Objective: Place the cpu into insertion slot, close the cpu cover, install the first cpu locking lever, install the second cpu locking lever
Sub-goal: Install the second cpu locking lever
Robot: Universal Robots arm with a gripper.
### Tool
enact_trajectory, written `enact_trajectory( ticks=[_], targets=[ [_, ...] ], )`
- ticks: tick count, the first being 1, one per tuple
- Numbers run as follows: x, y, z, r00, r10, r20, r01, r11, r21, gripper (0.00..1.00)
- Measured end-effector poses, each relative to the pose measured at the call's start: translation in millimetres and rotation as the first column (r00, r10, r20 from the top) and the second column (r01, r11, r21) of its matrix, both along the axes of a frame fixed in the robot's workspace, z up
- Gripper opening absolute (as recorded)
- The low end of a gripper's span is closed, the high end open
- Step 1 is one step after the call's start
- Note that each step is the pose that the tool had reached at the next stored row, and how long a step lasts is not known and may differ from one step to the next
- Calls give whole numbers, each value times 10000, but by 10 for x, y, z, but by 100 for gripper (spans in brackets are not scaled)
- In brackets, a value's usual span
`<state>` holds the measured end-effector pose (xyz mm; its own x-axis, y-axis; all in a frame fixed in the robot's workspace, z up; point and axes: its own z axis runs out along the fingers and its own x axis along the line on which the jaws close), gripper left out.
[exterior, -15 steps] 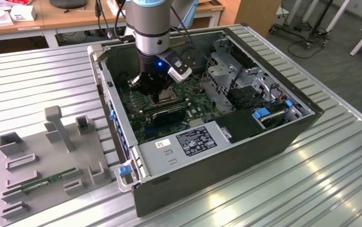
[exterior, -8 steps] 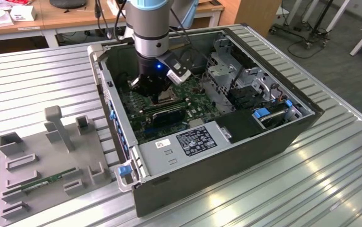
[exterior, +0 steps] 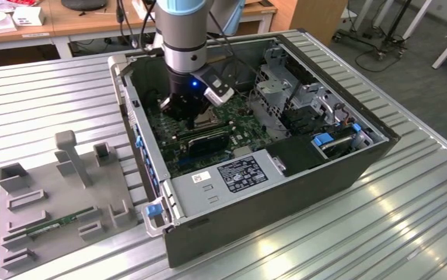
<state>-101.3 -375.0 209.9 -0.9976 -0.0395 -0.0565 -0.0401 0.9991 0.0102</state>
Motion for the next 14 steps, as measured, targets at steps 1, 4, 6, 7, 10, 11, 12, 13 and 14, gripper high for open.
enact_trajectory(
  ticks=[1, 4, 6, 7, 10, 11, 12, 13, 14],
  targets=[
    [-4, 0, -8, 10000, 0, 0, 0, 10000, 0, 11],
    [-13, 0, -30, 10000, 0, -1, 0, 10000, -1, 11],
    [-18, -1, -40, 10000, 1, -1, -1, 10000, -2, 11],
    [-18, -1, -40, 10000, 1, -2, -1, 10000, -3, 11],
    [-18, 0, -41, 10000, 1, -1, -1, 10000, 2, 11],
    [-18, 0, -42, 10000, 0, -1, 0, 10000, 6, 11],
    [-18, 0, -44, 10000, 0, 0, 0, 10000, 11, 11],
    [-19, 0, -46, 10000, 0, 0, 0, 10000, 15, 11],
    [-19, 0, -48, 10000, -1, 0, 1, 10000, 20, 11]
  ],
)
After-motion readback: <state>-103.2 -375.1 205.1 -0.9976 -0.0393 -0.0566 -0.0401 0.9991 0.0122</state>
